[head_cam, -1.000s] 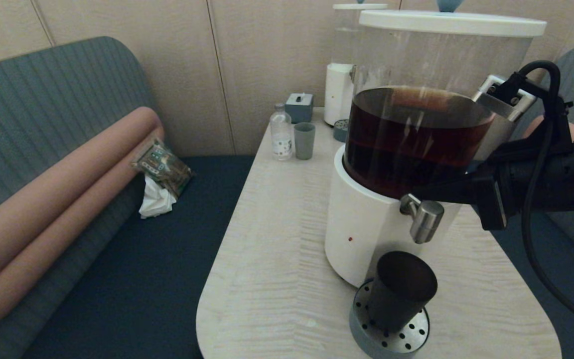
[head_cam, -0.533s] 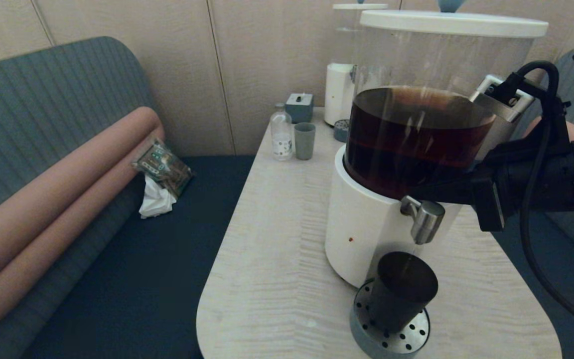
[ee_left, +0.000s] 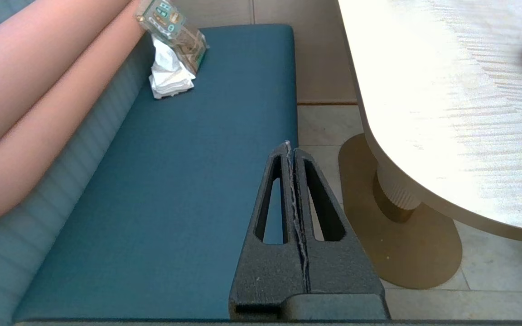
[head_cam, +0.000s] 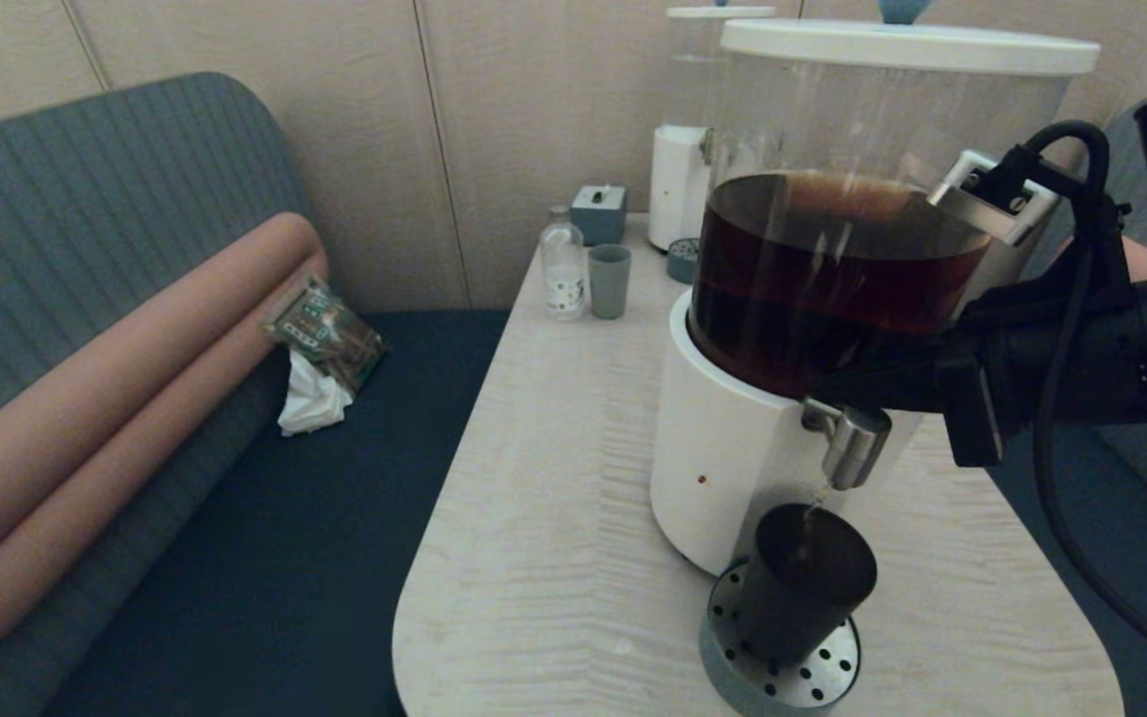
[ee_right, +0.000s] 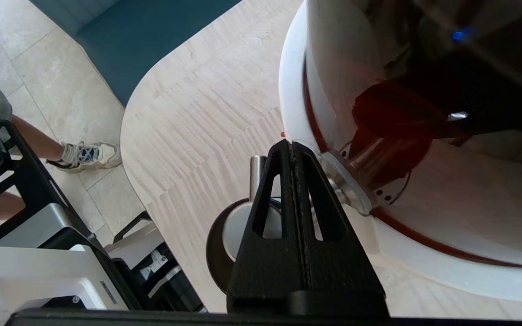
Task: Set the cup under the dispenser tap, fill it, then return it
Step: Turn on the faucet
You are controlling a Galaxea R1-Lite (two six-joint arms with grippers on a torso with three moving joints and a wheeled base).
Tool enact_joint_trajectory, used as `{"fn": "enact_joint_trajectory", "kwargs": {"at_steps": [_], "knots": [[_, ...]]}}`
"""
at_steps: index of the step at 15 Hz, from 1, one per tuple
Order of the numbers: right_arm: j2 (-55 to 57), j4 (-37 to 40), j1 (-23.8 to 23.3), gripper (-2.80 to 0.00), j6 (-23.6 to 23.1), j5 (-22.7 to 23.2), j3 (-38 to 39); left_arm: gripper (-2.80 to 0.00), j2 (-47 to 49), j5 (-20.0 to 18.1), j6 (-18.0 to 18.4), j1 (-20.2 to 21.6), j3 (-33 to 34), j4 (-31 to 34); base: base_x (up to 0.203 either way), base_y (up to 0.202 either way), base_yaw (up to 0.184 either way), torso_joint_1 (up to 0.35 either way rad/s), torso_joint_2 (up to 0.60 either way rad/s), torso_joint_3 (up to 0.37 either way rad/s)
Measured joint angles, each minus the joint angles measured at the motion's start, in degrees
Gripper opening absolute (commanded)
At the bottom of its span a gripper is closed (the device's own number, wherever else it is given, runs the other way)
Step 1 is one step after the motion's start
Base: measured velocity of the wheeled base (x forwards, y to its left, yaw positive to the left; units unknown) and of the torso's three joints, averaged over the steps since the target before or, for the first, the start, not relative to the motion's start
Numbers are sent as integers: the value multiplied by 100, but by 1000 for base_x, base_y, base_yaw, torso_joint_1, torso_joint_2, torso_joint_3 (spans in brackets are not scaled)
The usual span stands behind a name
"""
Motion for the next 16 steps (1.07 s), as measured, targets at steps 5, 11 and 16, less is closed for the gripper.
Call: {"fn": "enact_joint_trajectory", "kwargs": {"at_steps": [5,11,16], "knots": [[18,-7,14,-280,-13,30,-2,-280,0,-2,0,0,0,2,0,0,0,0,0,0],[7,-190,-162,-280,26,-1,-50,-280,0,-2,0,0,0,2,0,0,0,0,0,0],[-157,-138,-549,-280,55,-16,-63,-280,0,0,0,0,0,0,0,0,0,0,0,0]]}}
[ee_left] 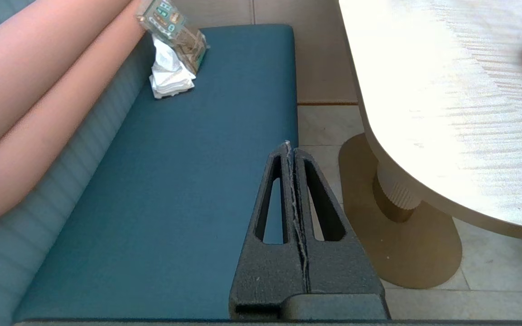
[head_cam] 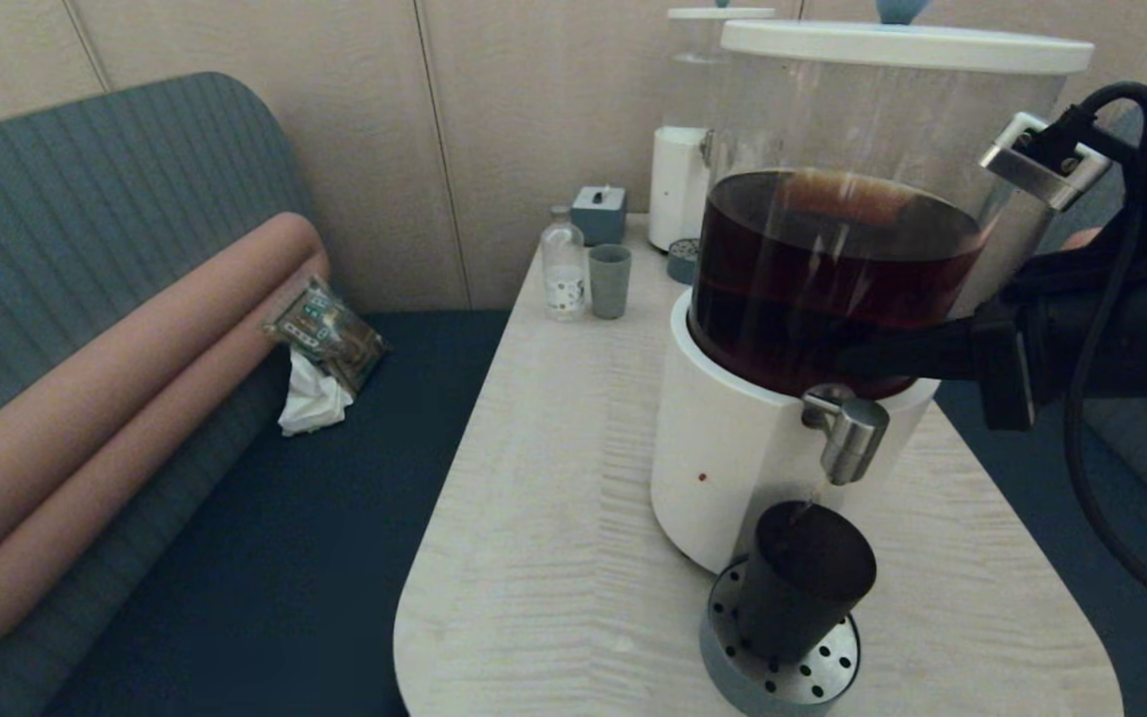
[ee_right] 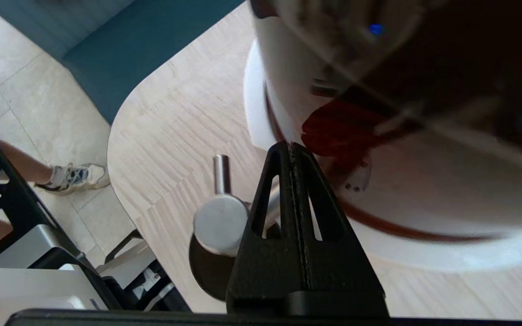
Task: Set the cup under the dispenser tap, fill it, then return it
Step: Turn on the faucet, then turn off the faucet
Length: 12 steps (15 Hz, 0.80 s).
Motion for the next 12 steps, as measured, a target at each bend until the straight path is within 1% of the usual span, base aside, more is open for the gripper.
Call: {"fn": "enact_joint_trajectory", "kwargs": {"at_steps": [2,5,10,12], "knots": [[-123,-2,-143,-280,-15,-43,26,-280,0,0,-1,0,0,0,0,0,0,0,0,0],[-361,-23,-256,-280,-14,-346,136,-280,0,-1,-2,0,0,0,0,0,0,0,0,0],[-821,-271,-279,-280,9,-1458,655,-280,0,0,0,0,0,0,0,0,0,0,0,0],[-1003,-531,-352,-280,11,-1781,882,-280,0,0,-4,0,0,14,0,0,0,0,0,0]]}}
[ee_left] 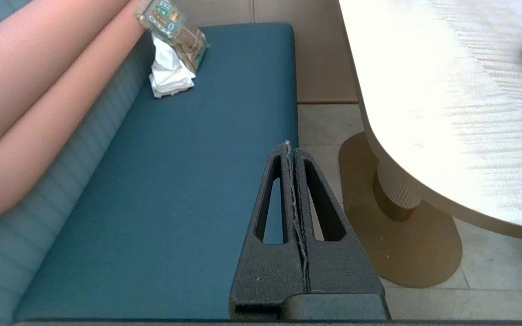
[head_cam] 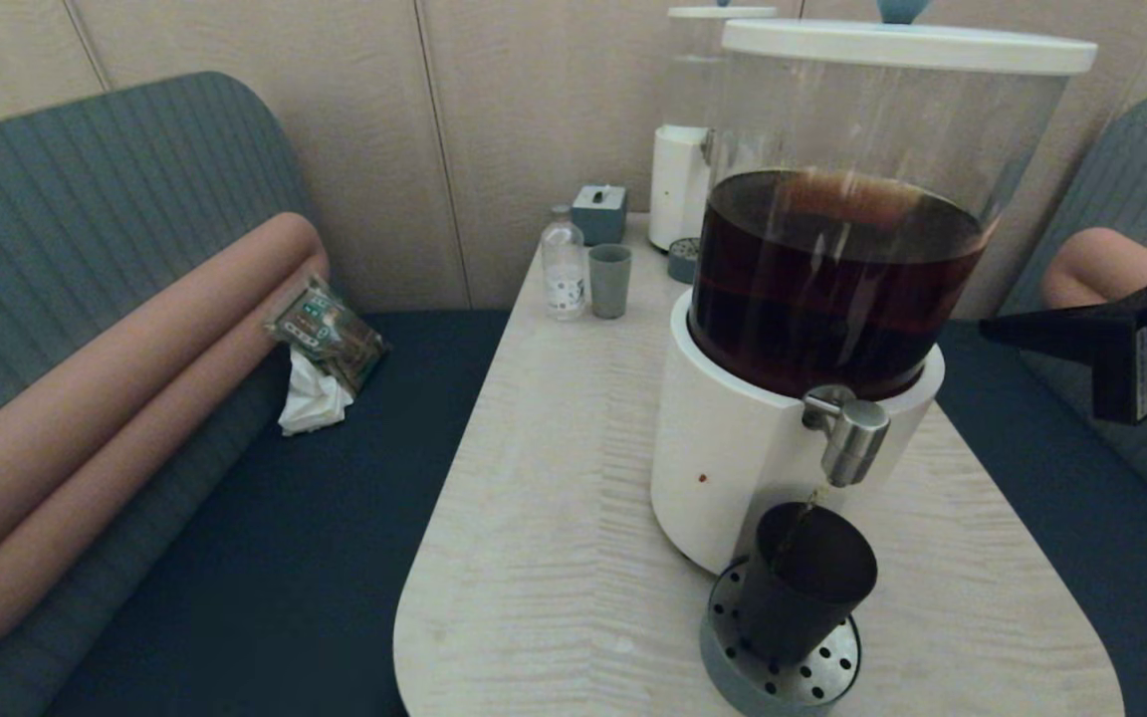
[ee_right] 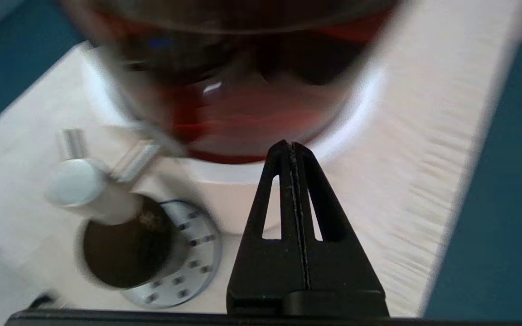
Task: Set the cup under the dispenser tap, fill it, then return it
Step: Turn off the faucet
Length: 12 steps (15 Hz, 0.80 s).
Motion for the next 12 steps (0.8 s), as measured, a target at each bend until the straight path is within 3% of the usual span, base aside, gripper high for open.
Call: {"fn": "enact_joint_trajectory", "kwargs": {"at_steps": [4,9,12], "knots": [[-451,-88,-66,-280,4,-463,454,-280,0,4,-53,0,0,-9,0,0,0,0,0,0],[-955,-116,-328,-280,30,-711,833,-280,0,9,-74,0,0,-15,0,0,0,0,0,0],[-1248,-269,-299,-280,146,-1205,1189,-280,0,9,-77,0,0,-12,0,0,0,0,0,0]]}}
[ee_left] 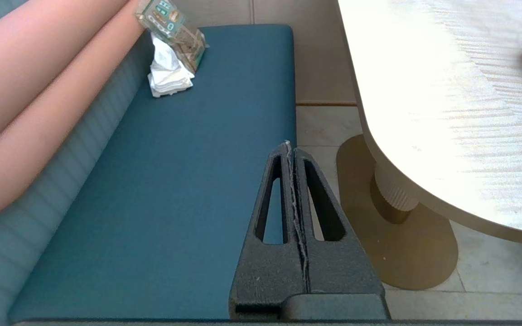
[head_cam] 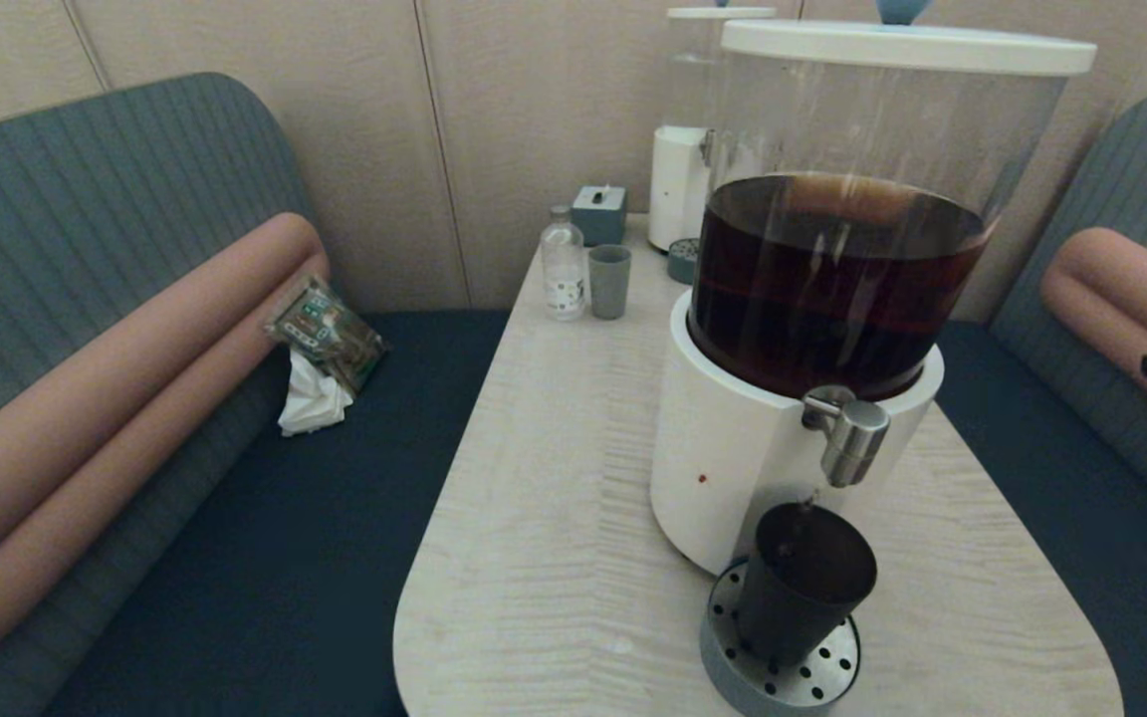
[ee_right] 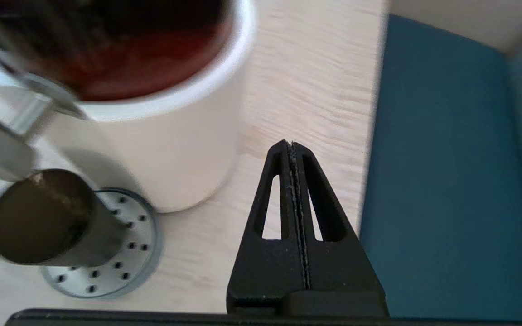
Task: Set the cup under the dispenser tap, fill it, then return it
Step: Turn off the faucet
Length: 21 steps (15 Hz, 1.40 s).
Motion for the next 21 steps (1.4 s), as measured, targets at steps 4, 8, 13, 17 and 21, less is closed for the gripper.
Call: {"fn": "enact_joint_trajectory", "kwargs": {"at_steps": [4,8,13,17,21], "knots": [[-744,-705,-481,-280,36,-95,637,-280,0,-2,0,0,0,-2,0,0,0,0,0,0],[-1708,-814,-753,-280,36,-52,1025,-280,0,0,1,0,0,-2,0,0,0,0,0,0],[-2861,-821,-947,-280,-29,220,1482,-280,0,-2,0,0,0,0,0,0,0,0,0,0],[-3557,-818,-1097,-280,-71,379,1989,-280,0,-2,0,0,0,0,0,0,0,0,0,0],[-4199,-837,-1373,-280,-66,525,2613,-280,0,0,2,0,0,-2,0,0,0,0,0,0]]}}
